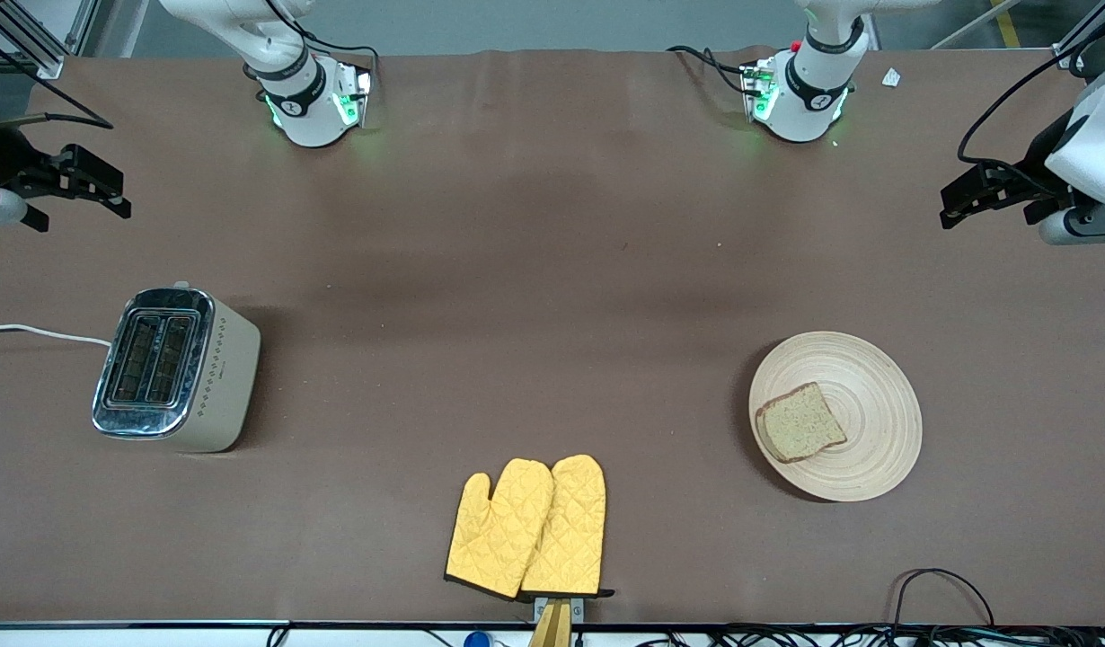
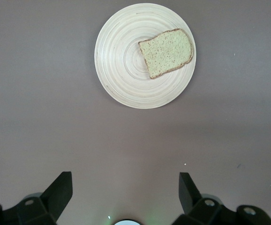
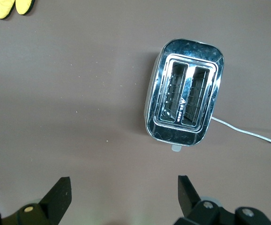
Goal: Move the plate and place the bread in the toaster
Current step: 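Reach the left gripper toward the rim of the wooden plate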
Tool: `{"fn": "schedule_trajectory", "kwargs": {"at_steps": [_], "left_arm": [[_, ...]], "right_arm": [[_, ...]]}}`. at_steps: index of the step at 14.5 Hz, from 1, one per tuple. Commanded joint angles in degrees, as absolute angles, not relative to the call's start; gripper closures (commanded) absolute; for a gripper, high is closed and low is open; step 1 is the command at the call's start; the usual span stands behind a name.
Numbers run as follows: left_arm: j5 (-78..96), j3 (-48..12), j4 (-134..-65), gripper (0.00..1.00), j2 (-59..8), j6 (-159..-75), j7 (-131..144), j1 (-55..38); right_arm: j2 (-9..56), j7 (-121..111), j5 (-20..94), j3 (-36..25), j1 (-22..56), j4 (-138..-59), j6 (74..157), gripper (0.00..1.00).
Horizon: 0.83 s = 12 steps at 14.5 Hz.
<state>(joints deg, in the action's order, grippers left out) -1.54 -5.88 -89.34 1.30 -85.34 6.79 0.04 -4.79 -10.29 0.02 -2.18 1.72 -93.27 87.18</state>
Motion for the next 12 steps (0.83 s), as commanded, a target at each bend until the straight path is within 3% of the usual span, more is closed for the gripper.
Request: {"fn": "schedule_trajectory", "kwargs": {"at_steps": [1,6,12], "left_arm": [[-2.1,-6.0,-88.1,0.0,0.8,-84.5,6.2,0.8],[-1.2,-3.9,-81.2,0.0,-10.3,-85.2,6.0,3.5],[13.9,-3.5,-81.0,0.0,-23.4,-94.9,5.5,14.6]], "right_arm": [[-5.5,-9.7,-0.3,-2.4,2.2,-93.9,87.1,0.0],[-5.5,-9.7,-0.3,-2.4,2.2,-94.0,87.2,0.0],[-5.6,-9.7,-0.3,-2.4,2.0,-94.2,87.0,0.0]]}}
